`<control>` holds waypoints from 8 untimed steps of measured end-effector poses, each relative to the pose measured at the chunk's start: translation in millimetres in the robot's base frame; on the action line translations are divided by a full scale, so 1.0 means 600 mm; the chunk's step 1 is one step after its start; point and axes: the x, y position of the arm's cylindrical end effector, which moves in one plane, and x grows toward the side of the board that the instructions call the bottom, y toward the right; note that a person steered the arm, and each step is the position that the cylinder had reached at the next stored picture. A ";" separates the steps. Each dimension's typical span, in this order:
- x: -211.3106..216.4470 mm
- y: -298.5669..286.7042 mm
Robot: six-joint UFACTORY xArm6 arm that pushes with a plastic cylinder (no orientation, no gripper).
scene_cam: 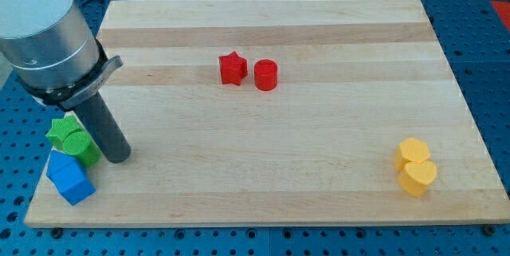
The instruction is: Push green star above the green circle
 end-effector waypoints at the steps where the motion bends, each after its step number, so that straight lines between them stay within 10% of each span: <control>1: 0.000 -0.012; 4: 0.003 0.005; 6: 0.141 0.129; 8: 0.141 0.039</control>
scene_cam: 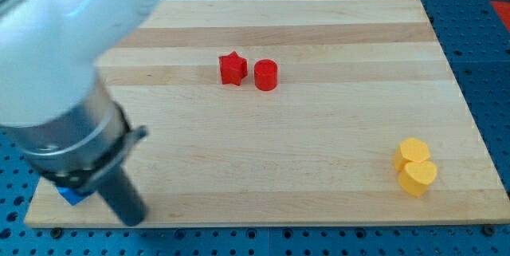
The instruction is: Push green star above the green circle
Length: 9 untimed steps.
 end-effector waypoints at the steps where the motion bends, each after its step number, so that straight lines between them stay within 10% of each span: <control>1: 0.001 -0.107; 9: -0.154 -0.204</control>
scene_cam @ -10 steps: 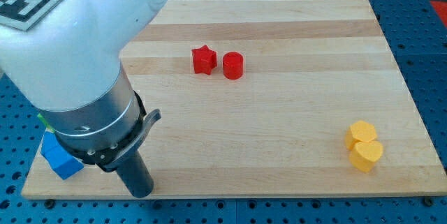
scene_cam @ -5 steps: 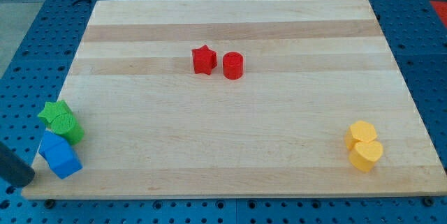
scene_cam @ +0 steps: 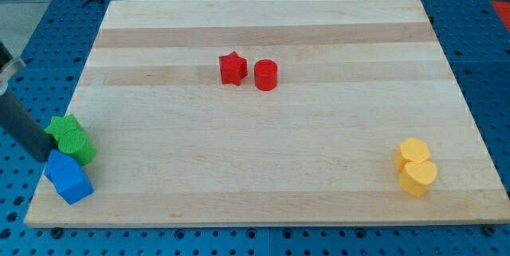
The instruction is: Push green star above the green circle
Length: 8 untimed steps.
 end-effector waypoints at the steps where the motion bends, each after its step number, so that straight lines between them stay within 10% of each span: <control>1: -0.019 0.000; 8: -0.134 0.001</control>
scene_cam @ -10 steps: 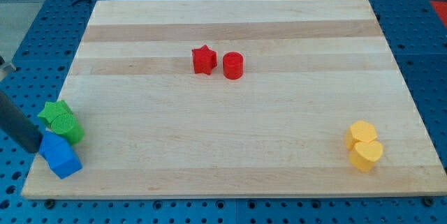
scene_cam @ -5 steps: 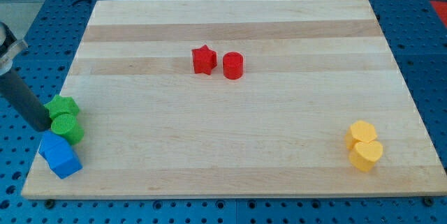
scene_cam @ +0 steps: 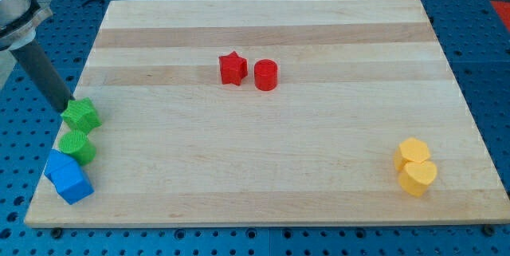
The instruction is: Push green star above the green circle
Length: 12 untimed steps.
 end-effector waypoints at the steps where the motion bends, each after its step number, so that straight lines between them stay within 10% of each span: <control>1: 0.006 0.000; 12: -0.022 0.137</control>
